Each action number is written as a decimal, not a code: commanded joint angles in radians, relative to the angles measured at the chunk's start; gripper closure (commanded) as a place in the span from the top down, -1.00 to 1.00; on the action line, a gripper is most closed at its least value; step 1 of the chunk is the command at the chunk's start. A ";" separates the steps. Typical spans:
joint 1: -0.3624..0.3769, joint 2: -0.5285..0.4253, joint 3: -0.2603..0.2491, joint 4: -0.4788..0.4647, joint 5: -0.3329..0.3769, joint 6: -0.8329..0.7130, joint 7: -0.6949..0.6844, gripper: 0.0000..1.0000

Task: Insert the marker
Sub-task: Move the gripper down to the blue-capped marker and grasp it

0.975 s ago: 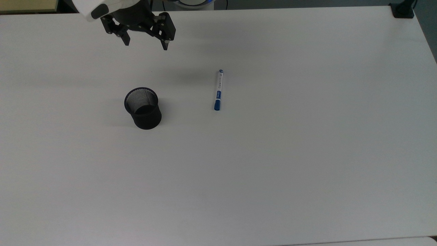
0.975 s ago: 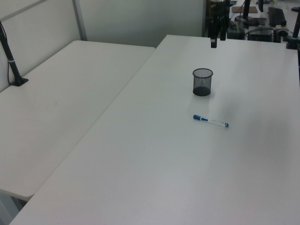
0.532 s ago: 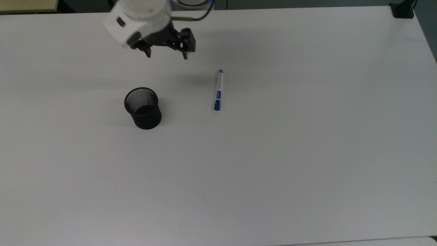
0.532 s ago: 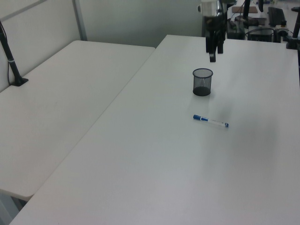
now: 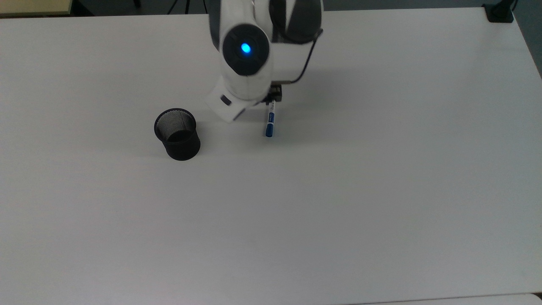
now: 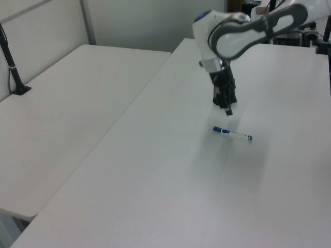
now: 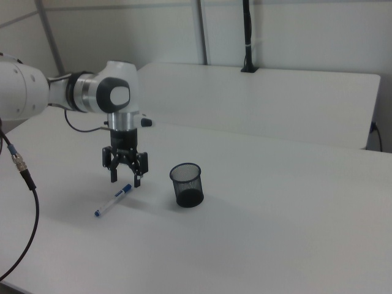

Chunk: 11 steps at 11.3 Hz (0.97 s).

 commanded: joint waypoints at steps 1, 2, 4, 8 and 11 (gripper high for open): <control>0.061 0.064 -0.011 0.008 -0.025 0.084 0.071 0.56; 0.067 0.067 -0.011 0.008 -0.025 0.093 0.079 0.40; 0.069 0.076 -0.011 0.010 -0.023 0.116 0.093 0.21; 0.084 0.098 -0.011 0.008 -0.023 0.144 0.127 -0.23; 0.085 0.112 -0.011 0.010 -0.023 0.144 0.128 -0.55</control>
